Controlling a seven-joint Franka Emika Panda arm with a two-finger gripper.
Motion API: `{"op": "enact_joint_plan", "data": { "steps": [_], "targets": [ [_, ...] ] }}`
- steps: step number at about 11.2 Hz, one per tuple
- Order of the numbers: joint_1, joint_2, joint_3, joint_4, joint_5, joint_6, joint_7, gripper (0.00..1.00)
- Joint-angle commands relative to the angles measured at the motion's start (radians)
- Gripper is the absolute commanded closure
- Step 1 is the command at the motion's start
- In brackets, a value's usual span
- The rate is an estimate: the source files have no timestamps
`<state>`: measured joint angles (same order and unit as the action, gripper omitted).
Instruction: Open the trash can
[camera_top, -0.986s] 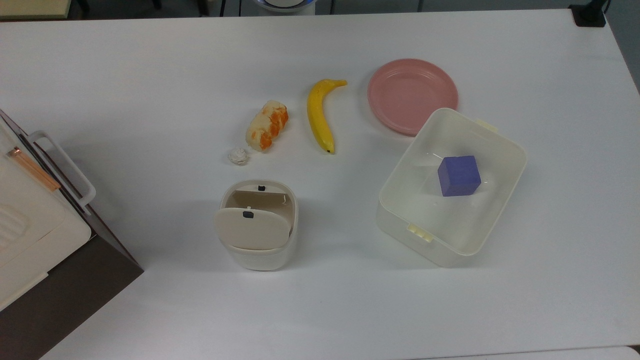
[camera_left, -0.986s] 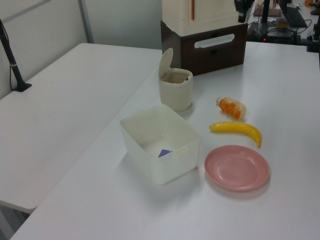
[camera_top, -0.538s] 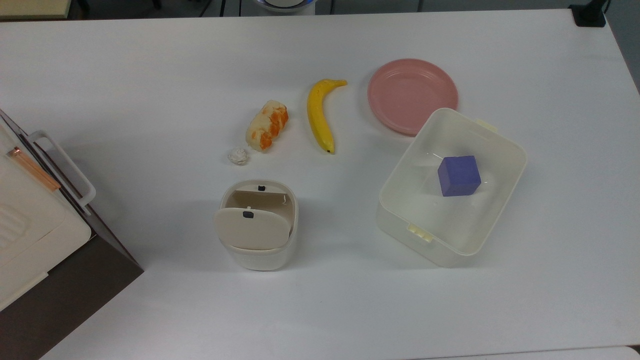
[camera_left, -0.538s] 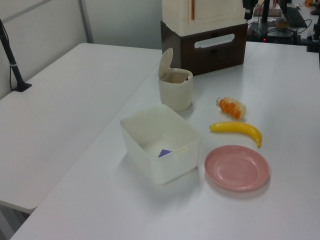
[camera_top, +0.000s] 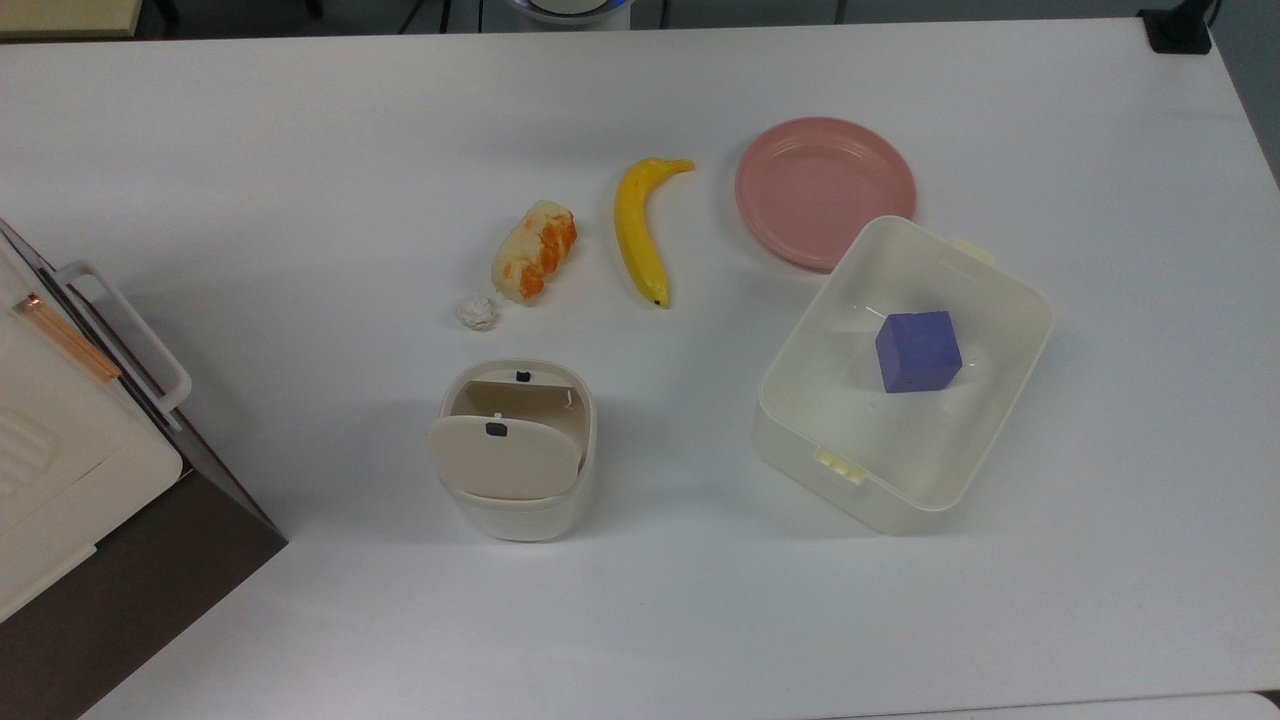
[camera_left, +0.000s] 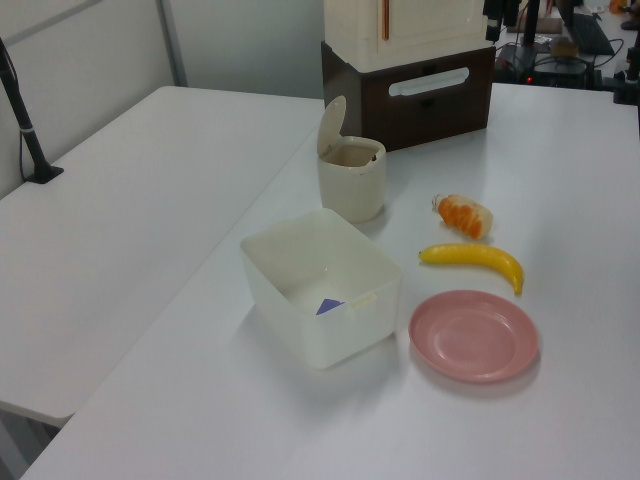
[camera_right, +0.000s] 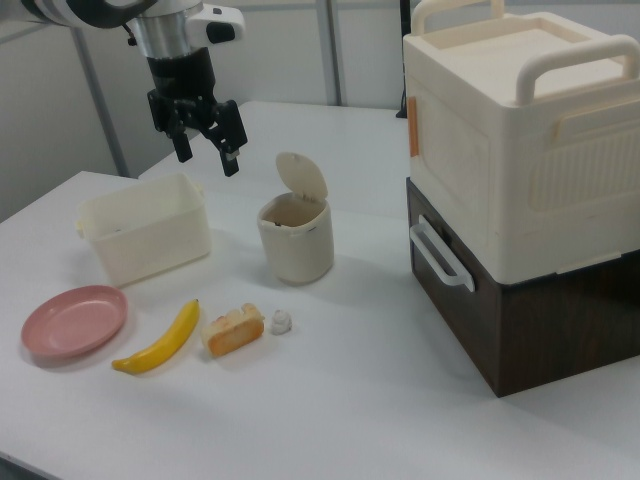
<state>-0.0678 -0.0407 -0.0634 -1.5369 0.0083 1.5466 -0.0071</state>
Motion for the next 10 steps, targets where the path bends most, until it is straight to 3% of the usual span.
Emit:
{"op": "enact_joint_plan", "data": {
  "steps": [1, 10],
  "targets": [
    [0.014, -0.030, -0.004, -0.028, 0.021, -0.008, 0.001, 0.00],
    [0.056, -0.027, -0.003, -0.048, -0.004, -0.011, -0.040, 0.00]
  ]
}}
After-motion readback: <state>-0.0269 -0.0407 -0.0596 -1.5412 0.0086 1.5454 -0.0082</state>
